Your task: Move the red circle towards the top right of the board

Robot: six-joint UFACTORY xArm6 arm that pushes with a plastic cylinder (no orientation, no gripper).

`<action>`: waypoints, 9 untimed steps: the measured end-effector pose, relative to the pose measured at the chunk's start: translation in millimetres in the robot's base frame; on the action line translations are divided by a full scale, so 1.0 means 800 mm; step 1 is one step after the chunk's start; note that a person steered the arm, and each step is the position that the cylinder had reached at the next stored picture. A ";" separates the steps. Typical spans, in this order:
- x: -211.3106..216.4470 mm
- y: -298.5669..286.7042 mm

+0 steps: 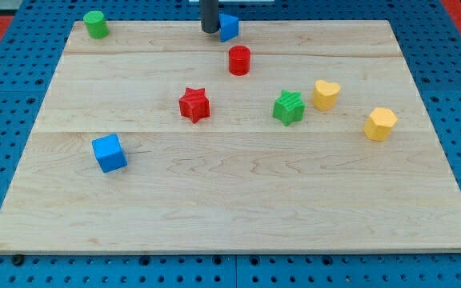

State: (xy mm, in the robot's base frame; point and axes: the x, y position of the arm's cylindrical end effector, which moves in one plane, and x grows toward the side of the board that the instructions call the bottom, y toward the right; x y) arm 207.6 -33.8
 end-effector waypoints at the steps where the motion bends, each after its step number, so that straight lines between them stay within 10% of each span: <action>1: 0.000 -0.017; 9: 0.114 0.056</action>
State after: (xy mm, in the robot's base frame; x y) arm 298.9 10.9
